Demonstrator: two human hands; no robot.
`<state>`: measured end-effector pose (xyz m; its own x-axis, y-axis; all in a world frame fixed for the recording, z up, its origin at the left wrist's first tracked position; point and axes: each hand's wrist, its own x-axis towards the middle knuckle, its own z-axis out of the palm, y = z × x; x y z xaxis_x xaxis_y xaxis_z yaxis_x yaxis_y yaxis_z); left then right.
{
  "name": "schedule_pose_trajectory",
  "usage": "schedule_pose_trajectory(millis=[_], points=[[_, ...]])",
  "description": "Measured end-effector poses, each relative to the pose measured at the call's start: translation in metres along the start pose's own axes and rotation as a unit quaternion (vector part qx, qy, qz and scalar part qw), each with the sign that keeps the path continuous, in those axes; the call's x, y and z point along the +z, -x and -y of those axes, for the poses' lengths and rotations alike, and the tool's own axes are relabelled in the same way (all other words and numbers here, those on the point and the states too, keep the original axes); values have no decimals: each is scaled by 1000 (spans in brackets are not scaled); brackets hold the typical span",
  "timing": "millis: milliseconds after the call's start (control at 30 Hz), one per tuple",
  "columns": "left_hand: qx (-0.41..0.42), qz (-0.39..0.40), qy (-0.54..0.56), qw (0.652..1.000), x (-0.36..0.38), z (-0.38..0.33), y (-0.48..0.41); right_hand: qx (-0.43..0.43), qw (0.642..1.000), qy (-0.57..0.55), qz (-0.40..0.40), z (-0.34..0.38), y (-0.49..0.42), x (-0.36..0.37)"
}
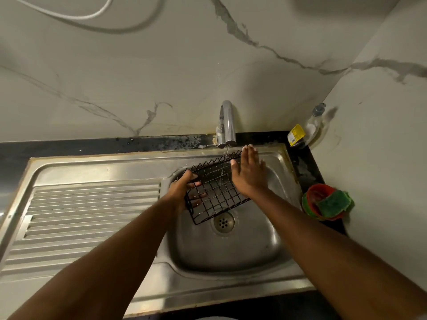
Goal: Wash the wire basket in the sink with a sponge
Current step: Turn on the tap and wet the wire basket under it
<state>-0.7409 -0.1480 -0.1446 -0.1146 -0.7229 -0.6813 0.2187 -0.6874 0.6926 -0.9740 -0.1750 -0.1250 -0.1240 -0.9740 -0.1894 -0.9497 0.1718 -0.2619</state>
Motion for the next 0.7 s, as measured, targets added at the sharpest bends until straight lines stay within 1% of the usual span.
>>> schedule_pose_trajectory(millis=[33,67,133,200,233,300,367,433,500,600,700], points=[[-2,0,2,1000,4,-2,0,7,1000,-7,-12,15,5,0],[-5,0,2,1000,9,-5,1,-12,1000,-9,-23,31,15,2],[-21,11,17,1000,18,-6,0,-122,992,8,-29,64,42,15],[-29,38,30,998,23,-4,2,-218,976,28,-9,82,61,27],[-30,46,37,998,21,-3,3,-247,969,32,5,82,59,25],[-33,29,41,998,12,-3,1,-286,957,38,7,67,41,17],[-32,18,10,999,5,-8,0,-285,957,41,-11,41,23,5],[-24,23,-35,999,4,-15,1,-262,964,31,-26,16,14,-5],[-18,24,-58,998,6,-20,0,-260,964,27,-40,-2,9,-10],[-14,27,-53,998,12,-25,-2,-235,970,23,-59,-14,1,-12],[-12,15,-53,998,18,-24,-3,-188,980,17,-66,-9,0,-10]])
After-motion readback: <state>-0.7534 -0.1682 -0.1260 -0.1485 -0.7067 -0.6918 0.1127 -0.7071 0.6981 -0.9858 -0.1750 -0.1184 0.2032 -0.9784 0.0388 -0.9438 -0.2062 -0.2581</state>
